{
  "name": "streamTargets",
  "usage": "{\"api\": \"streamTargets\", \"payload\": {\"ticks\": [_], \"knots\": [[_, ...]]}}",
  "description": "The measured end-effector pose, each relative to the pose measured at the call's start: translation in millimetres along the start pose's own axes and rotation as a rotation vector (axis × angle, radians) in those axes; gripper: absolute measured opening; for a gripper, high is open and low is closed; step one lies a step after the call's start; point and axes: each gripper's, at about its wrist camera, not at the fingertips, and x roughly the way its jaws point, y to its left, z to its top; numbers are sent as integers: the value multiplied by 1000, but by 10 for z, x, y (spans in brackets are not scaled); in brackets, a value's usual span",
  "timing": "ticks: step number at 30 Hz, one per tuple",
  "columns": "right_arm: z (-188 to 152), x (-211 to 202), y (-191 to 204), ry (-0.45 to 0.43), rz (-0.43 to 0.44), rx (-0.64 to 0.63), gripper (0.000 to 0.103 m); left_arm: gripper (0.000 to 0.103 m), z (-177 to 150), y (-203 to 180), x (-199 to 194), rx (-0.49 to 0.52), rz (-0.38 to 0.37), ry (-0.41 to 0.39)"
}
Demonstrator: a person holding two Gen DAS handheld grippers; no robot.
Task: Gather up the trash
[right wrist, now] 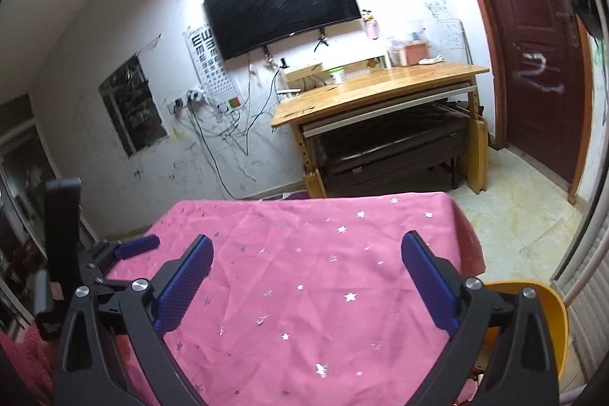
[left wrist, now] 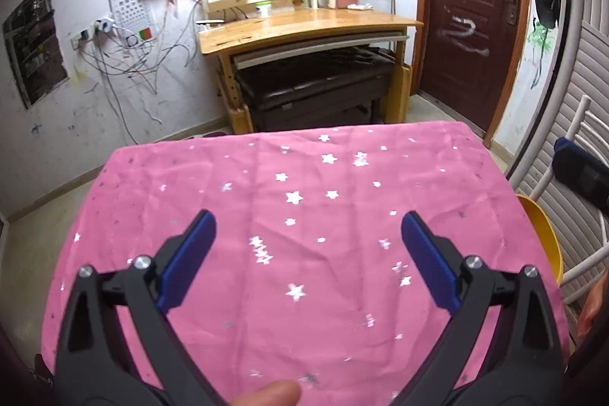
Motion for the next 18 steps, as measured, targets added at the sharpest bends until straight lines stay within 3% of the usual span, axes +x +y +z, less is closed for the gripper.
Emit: {"api": "streamTargets", "payload": {"ticks": [9, 18], "knots": [[-124, 189, 383, 38, 18, -59, 95, 94, -133, 306, -115, -55, 12, -17], [-195, 203, 581, -15, -3, -40, 95, 94, -279, 568, -142, -111, 4, -9]]}}
